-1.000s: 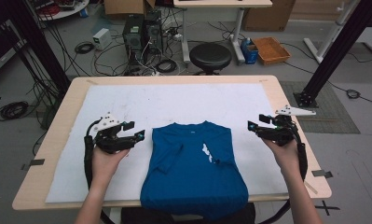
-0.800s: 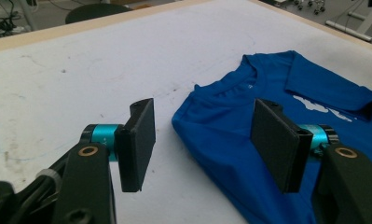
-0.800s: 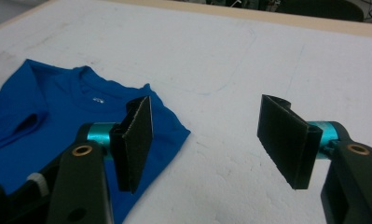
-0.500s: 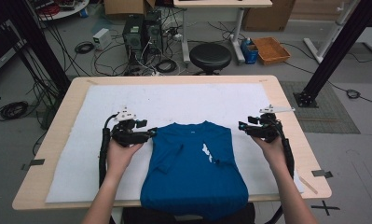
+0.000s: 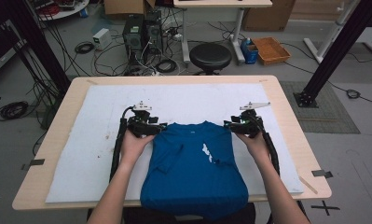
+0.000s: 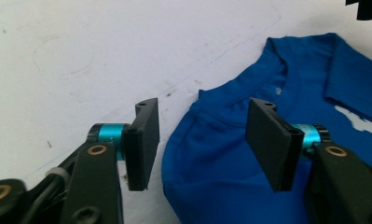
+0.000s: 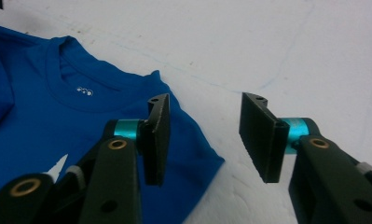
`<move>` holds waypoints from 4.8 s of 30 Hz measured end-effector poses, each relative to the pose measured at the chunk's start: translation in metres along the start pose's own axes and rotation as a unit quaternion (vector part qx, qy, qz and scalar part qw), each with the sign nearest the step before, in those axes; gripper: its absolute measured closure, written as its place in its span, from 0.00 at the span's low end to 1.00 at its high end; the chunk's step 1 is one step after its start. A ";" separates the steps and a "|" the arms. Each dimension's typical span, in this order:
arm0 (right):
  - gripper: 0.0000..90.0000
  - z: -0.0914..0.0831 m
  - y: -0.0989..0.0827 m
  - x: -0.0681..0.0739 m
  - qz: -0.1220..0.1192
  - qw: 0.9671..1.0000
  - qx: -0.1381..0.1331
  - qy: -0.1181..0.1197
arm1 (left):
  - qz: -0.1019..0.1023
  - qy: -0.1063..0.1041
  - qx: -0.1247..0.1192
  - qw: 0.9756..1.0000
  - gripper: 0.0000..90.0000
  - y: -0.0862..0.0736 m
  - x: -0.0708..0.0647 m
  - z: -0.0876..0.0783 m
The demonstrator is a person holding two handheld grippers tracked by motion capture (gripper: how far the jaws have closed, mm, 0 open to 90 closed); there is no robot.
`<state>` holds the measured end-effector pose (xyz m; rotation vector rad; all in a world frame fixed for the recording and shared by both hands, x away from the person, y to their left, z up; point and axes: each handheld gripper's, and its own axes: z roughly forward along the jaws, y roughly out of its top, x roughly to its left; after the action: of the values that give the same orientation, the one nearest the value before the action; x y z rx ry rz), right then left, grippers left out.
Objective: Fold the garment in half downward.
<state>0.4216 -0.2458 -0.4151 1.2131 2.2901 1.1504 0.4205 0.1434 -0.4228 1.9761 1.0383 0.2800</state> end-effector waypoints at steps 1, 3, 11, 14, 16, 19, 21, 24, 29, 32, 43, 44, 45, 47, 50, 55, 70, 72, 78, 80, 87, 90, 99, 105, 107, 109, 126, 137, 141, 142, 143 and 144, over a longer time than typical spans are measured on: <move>0.63 0.009 0.004 0.003 -0.007 1.000 0.012 0.001 | -0.009 0.002 0.008 1.000 0.51 -0.002 0.003 0.006; 0.65 0.018 0.008 0.006 -0.013 1.000 0.024 -0.004 | -0.010 0.001 0.013 1.000 0.54 -0.001 0.005 0.010; 0.70 0.042 0.012 0.013 -0.022 0.998 0.050 -0.005 | 0.010 0.002 0.053 0.999 0.59 0.009 0.002 0.024; 0.73 0.046 0.012 0.013 -0.022 0.999 0.049 -0.006 | 0.008 0.006 0.063 0.998 0.59 0.007 0.002 0.028; 0.74 0.048 0.013 0.013 -0.021 0.998 0.054 -0.005 | 0.010 0.007 0.067 0.998 0.62 0.006 0.003 0.030; 0.76 0.053 0.011 0.013 -0.022 0.998 0.062 -0.005 | 0.021 0.012 0.075 0.997 0.67 0.006 0.001 0.032; 0.76 0.054 0.011 0.013 -0.024 0.998 0.064 -0.006 | 0.026 0.016 0.078 0.997 0.70 0.006 0.000 0.033; 0.82 0.056 0.010 0.014 -0.028 0.997 0.068 -0.007 | 0.037 0.031 0.081 0.996 0.74 0.006 -0.002 0.033; 0.90 0.056 0.011 0.016 -0.043 0.997 0.068 0.001 | 0.042 0.032 0.079 0.995 0.83 0.007 -0.002 0.031; 0.83 0.054 0.012 0.016 -0.032 0.998 0.059 0.002 | 0.037 0.039 0.076 0.996 0.66 0.007 -0.003 0.032; 0.95 0.056 0.011 0.020 -0.046 0.996 0.074 0.003 | 0.071 0.038 0.089 0.993 0.89 0.008 -0.011 0.034; 0.97 0.056 0.011 0.020 -0.050 0.996 0.075 0.002 | 0.074 0.036 0.090 0.993 0.92 0.008 -0.011 0.035; 0.98 0.056 0.011 0.020 -0.052 0.996 0.073 0.002 | 0.079 0.037 0.090 0.992 0.94 0.008 -0.012 0.035; 0.98 0.056 0.012 0.020 -0.051 0.996 0.069 0.004 | 0.085 0.039 0.086 0.992 0.96 0.008 -0.012 0.035; 0.98 0.054 0.014 0.017 -0.043 0.997 0.058 0.004 | 0.084 0.038 0.076 0.993 0.97 0.010 -0.009 0.035; 0.99 0.053 0.024 0.009 -0.030 0.999 0.033 0.009 | 0.070 0.039 0.058 0.995 0.97 0.016 0.001 0.036; 0.99 0.020 0.042 0.009 -0.032 0.999 -0.018 0.003 | 0.102 0.012 -0.026 0.994 0.97 0.040 -0.009 -0.002; 0.99 0.011 0.040 0.014 -0.040 0.999 -0.025 0.006 | 0.108 0.006 -0.035 0.993 0.97 0.038 -0.014 -0.010; 0.99 -0.017 0.027 0.037 -0.062 0.997 -0.049 0.006 | 0.144 -0.005 -0.052 0.988 0.97 0.031 -0.036 -0.035; 0.99 -0.026 0.021 0.043 -0.070 0.996 -0.052 0.005 | 0.157 -0.007 -0.055 0.986 0.97 0.028 -0.043 -0.042; 0.99 -0.051 -0.001 0.060 -0.078 0.994 -0.073 0.011 | 0.186 -0.014 -0.065 0.980 0.97 0.006 -0.069 -0.061; 0.99 -0.061 -0.011 0.068 -0.075 0.994 -0.079 0.011 | 0.194 -0.016 -0.068 0.979 0.97 -0.006 -0.077 -0.068; 0.99 -0.090 -0.047 0.093 -0.087 0.994 -0.059 0.011 | 0.205 -0.034 -0.064 0.976 0.96 -0.044 -0.097 -0.081; 0.99 -0.099 -0.075 0.108 -0.108 0.993 -0.046 0.010 | 0.224 -0.045 -0.044 0.973 0.96 -0.068 -0.112 -0.085; 0.99 -0.101 -0.082 0.111 -0.106 0.993 -0.041 0.013 | 0.233 -0.048 -0.037 0.971 0.96 -0.075 -0.117 -0.086; 0.99 -0.103 -0.089 0.116 -0.114 0.993 -0.035 0.011 | 0.243 -0.051 -0.030 0.968 0.96 -0.081 -0.123 -0.086; 0.82 -0.114 -0.108 0.124 -0.128 0.991 -0.021 0.021 | 0.212 -0.063 -0.005 0.975 0.62 -0.095 -0.131 -0.086; 0.71 -0.117 -0.076 0.091 -0.082 0.995 -0.063 -0.014 | 0.146 -0.025 -0.055 0.988 0.50 -0.058 -0.097 -0.092; 0.68 -0.104 -0.059 0.069 -0.046 0.997 -0.062 -0.029 | 0.087 -0.011 -0.043 0.995 0.49 -0.049 -0.074 -0.076; 0.67 -0.099 -0.055 0.064 -0.038 0.997 -0.060 -0.034 | 0.075 -0.007 -0.033 0.997 0.49 -0.048 -0.068 -0.071; 0.67 -0.094 -0.053 0.059 -0.031 0.997 -0.056 -0.037 | 0.061 -0.003 -0.023 0.998 0.49 -0.048 -0.063 -0.066; 0.67 -0.088 -0.051 0.054 -0.025 0.998 -0.051 -0.037 | 0.048 0.000 -0.013 0.999 0.49 -0.048 -0.058 -0.062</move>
<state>0.3095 -0.2640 -0.3932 1.1356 2.1663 1.1693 0.3238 0.1494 -0.4122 2.0055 0.9365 0.3440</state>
